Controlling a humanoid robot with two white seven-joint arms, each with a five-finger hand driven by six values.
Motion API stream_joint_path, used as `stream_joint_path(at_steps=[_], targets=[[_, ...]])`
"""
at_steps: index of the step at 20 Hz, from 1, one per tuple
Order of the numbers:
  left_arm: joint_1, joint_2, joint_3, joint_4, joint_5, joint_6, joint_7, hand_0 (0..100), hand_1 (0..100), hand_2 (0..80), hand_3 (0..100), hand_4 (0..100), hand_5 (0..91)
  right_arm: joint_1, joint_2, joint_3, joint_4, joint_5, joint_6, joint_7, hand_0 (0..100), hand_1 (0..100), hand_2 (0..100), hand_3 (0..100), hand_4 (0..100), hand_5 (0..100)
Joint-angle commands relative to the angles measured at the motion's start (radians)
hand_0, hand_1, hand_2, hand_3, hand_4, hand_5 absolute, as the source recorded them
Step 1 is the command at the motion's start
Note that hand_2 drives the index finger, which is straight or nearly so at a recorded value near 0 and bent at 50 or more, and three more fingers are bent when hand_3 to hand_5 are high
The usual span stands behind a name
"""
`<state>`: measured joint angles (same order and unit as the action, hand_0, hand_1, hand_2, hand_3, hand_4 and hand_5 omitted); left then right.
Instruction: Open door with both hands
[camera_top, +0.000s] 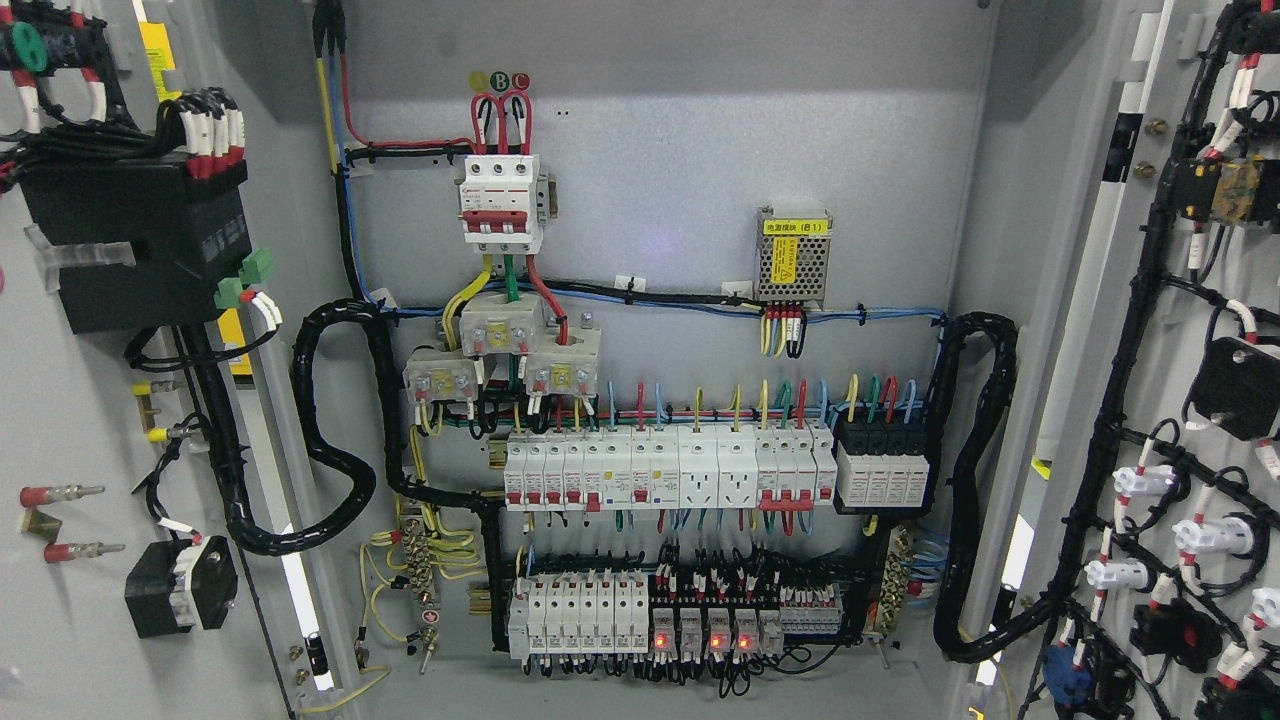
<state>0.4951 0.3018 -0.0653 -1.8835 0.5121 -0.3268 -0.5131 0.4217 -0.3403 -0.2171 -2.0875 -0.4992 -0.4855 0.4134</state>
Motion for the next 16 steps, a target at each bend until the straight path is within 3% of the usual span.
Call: stream_joint_path(at_steps=[1,10,16], targets=[[-0.001,0.010,0.128,-0.177,0.016,-0.017,-0.005,0,0,0.0,2,0,0.0,-0.024,-0.055,-0.059,-0.005,-0.005,0.002,-0.001,23,0,0,0,0,0],[-0.009,0.022,0.255,-0.180,0.127,-0.017,-0.011,0,0,0.0,1,0,0.0,-0.023,-0.052,-0.076,-0.003,-0.091,0.047,-0.001,23,0,0,0,0,0],[-0.006,0.019,0.283,-0.190,0.183,-0.017,-0.087,0,0,0.0,1,0,0.0,-0.020,-0.046,-0.090,-0.002,-0.104,0.047,0.001,23,0,0,0,0,0]])
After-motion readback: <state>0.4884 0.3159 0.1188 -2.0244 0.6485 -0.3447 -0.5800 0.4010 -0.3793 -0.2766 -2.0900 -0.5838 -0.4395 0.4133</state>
